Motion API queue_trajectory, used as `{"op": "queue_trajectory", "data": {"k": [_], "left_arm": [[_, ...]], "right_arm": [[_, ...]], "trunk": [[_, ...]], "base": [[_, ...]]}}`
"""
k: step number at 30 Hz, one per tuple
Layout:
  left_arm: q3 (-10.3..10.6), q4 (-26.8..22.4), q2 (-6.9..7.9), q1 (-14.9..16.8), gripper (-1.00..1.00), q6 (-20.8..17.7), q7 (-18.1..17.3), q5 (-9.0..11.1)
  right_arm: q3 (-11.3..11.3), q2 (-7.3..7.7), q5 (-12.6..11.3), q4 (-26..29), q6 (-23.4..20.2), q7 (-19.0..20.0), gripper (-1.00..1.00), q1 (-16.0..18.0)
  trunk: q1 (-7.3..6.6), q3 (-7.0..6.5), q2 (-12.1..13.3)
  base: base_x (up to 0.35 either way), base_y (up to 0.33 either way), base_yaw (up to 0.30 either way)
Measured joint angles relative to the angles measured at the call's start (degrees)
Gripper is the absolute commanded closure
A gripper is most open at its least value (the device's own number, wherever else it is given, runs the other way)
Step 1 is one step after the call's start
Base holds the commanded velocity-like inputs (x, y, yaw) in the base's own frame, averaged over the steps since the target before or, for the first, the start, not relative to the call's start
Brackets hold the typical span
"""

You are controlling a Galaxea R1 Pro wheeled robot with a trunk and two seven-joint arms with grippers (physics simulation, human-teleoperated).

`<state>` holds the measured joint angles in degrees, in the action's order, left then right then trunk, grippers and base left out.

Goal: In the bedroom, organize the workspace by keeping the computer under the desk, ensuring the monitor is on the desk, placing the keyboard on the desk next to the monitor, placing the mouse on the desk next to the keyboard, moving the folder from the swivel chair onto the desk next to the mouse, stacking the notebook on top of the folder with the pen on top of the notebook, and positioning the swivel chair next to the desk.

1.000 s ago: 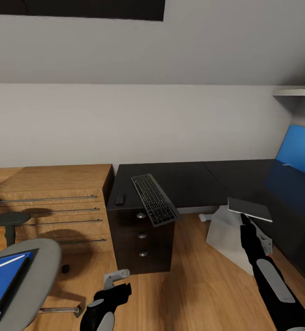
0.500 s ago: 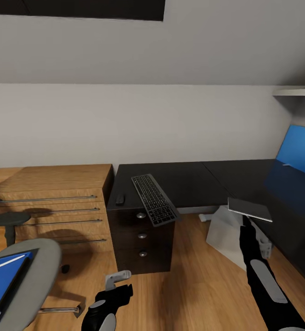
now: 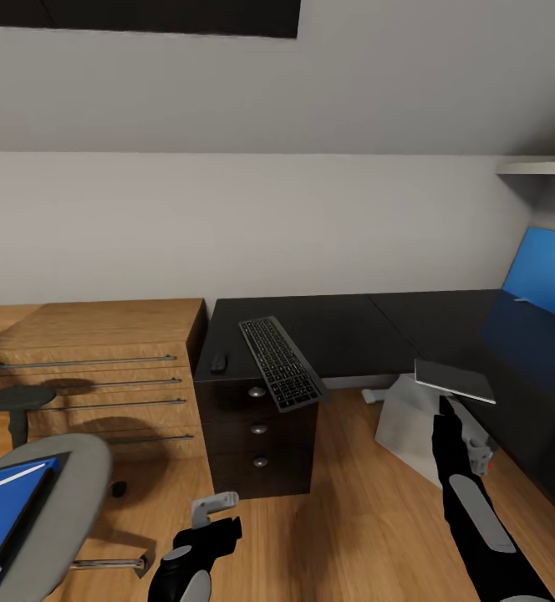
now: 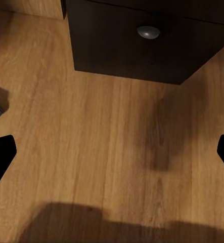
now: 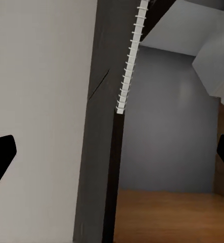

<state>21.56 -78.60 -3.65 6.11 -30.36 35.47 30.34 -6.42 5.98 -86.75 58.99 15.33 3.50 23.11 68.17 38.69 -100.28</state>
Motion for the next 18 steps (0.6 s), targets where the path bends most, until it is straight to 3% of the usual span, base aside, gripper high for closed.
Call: {"op": "queue_trajectory", "data": {"k": [18], "left_arm": [[-0.02, 0.00, 0.11, 0.00, -1.00, 0.02, -0.06, 0.07]], "right_arm": [[0.06, 0.05, -0.01, -1.19, 0.01, 0.00, -1.00, -0.02]], "trunk": [[0.00, 0.00, 0.00]], "base": [[0.105, 0.014, 0.000]]}}
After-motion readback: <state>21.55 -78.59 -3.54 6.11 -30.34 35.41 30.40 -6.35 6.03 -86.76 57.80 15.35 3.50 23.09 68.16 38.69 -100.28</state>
